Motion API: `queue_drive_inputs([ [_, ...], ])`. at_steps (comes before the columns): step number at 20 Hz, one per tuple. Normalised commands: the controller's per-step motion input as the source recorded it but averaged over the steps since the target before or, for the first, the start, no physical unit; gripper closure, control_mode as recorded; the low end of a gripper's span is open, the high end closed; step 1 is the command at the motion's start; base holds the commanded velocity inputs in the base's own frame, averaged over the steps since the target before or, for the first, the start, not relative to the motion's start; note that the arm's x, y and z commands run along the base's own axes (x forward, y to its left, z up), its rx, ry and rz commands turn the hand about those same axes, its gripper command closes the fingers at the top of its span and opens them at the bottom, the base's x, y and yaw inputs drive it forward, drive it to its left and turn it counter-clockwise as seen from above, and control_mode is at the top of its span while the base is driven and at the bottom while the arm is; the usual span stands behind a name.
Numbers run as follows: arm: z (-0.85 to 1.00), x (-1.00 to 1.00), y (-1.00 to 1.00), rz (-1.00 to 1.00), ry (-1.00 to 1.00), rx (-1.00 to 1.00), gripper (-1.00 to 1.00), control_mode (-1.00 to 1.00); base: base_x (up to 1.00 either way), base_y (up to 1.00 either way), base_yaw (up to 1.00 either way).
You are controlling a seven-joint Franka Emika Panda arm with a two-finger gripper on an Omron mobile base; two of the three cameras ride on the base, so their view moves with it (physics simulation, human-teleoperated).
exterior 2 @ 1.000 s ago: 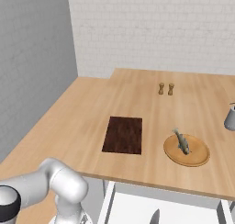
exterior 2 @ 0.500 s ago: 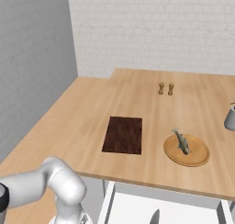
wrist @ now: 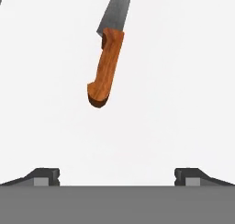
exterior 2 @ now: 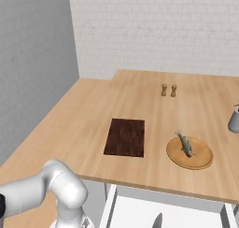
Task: Pick up the knife from the drawer and place it on the cutting board. Then place the meat from the plate to the cutting board.
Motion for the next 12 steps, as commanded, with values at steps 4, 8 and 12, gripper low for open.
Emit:
queue_drive_inputs([
  [4, 0.01, 0.41, -0.07, 0.00, 0.00, 0.00, -1.00, -1.00, 0.00, 0.00, 0.00],
  [8, 0.00, 0.03, 0.18, -0.01, 0.03, 0.00, -1.00, -1.00, 0.00, 0.00, 0.00],
  [12, 0.04, 0.12, 0.32, 0.00, 0.05, 0.00, -1.00, -1.00, 0.00, 0.00, 0.00],
])
